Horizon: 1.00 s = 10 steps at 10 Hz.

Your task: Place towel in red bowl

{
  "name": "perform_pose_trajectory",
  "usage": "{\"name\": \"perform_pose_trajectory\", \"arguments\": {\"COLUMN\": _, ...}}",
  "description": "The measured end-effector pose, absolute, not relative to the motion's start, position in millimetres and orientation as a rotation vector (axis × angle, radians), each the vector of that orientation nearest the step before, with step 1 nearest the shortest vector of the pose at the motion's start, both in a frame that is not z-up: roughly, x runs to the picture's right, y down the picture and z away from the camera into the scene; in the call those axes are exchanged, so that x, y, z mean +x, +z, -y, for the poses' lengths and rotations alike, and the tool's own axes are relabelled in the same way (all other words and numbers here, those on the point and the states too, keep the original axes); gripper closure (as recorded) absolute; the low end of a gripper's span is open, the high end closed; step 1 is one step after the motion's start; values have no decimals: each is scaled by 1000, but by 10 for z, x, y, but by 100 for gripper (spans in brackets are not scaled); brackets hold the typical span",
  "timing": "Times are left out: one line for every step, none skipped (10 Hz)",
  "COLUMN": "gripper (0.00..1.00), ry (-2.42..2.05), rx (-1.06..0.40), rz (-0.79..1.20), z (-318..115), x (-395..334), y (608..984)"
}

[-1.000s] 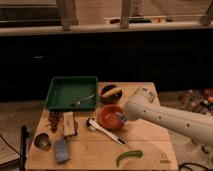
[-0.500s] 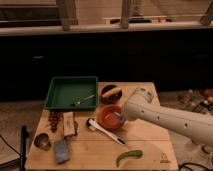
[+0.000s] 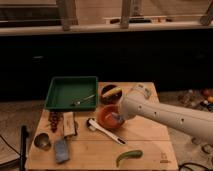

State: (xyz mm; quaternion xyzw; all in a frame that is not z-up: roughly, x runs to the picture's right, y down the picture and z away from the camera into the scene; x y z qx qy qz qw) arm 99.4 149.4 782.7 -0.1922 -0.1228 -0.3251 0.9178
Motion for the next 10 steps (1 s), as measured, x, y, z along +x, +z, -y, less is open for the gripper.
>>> {"name": "perform_pose_trajectory", "arguments": {"gripper": 100, "ry": -697, "rx": -402, "rz": 263, "z": -1472, "x": 917, "y": 7838}}
{"name": "perform_pose_trajectory", "arguments": {"gripper": 100, "ry": -725, "rx": -414, "rz": 276, "z": -1453, "x": 827, "y": 7849}}
{"name": "perform_pose_trajectory", "arguments": {"gripper": 100, "ry": -747, "rx": -422, "rz": 285, "z": -1436, "x": 755, "y": 7871}}
{"name": "perform_pose_trajectory", "arguments": {"gripper": 100, "ry": -763, "rx": -427, "rz": 294, "z": -1414, "x": 692, "y": 7890}}
{"name": "perform_pose_trajectory", "arguments": {"gripper": 100, "ry": -778, "rx": -437, "rz": 300, "z": -1406, "x": 646, "y": 7903}}
{"name": "perform_pose_trajectory", "arguments": {"gripper": 96, "ry": -790, "rx": -445, "rz": 303, "z": -1391, "x": 611, "y": 7918}}
{"name": "perform_pose_trajectory", "arguments": {"gripper": 87, "ry": -796, "rx": -452, "rz": 313, "z": -1386, "x": 562, "y": 7928}}
{"name": "perform_pose_trajectory", "arguments": {"gripper": 80, "ry": -801, "rx": -458, "rz": 314, "z": -1384, "x": 562, "y": 7936}}
{"name": "perform_pose_trajectory", "arguments": {"gripper": 67, "ry": -804, "rx": -470, "rz": 318, "z": -1392, "x": 568, "y": 7949}}
{"name": "perform_pose_trajectory", "arguments": {"gripper": 60, "ry": -806, "rx": -473, "rz": 322, "z": -1396, "x": 550, "y": 7953}}
